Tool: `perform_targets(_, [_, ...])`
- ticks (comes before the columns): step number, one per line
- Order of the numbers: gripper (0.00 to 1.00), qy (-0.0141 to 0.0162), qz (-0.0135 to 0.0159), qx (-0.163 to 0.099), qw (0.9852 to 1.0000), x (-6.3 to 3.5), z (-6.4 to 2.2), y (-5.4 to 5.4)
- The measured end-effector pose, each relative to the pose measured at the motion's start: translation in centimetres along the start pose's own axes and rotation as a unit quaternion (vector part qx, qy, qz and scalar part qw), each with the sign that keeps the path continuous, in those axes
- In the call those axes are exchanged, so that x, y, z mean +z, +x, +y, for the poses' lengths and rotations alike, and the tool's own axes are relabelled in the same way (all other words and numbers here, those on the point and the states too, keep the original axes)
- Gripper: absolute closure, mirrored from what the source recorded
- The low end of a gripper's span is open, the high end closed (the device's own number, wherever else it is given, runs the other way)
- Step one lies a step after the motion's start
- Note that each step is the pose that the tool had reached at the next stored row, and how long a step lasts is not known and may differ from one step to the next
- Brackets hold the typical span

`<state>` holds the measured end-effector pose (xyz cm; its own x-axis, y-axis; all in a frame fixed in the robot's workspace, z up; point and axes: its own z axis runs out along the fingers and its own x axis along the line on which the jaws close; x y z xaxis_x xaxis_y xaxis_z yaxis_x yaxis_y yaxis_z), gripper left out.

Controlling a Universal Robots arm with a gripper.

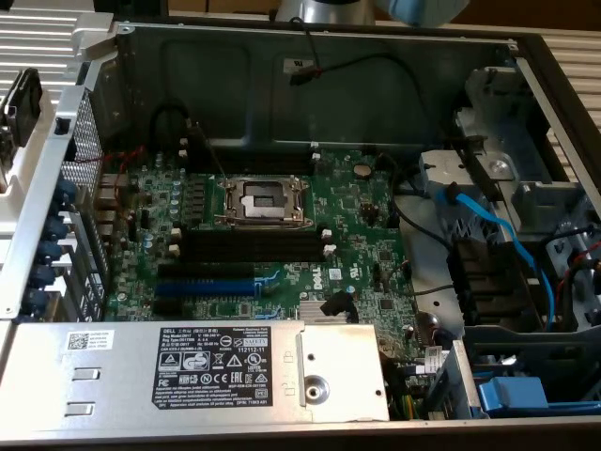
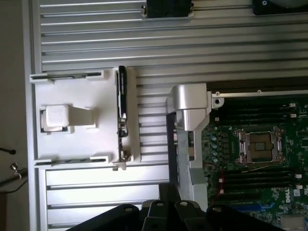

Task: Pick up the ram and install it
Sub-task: 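Reach for the ram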

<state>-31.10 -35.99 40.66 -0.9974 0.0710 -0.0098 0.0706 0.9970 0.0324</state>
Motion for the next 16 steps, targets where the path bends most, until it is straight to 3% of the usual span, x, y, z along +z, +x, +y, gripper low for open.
perform_targets(4, [0.9,0.0024,0.0014,0.0,1.0,0.11,0.51,1.8])
perform_targets(16, [0.9,0.003,0.0015,0.0,1.0,0.18,2.08,7.3])
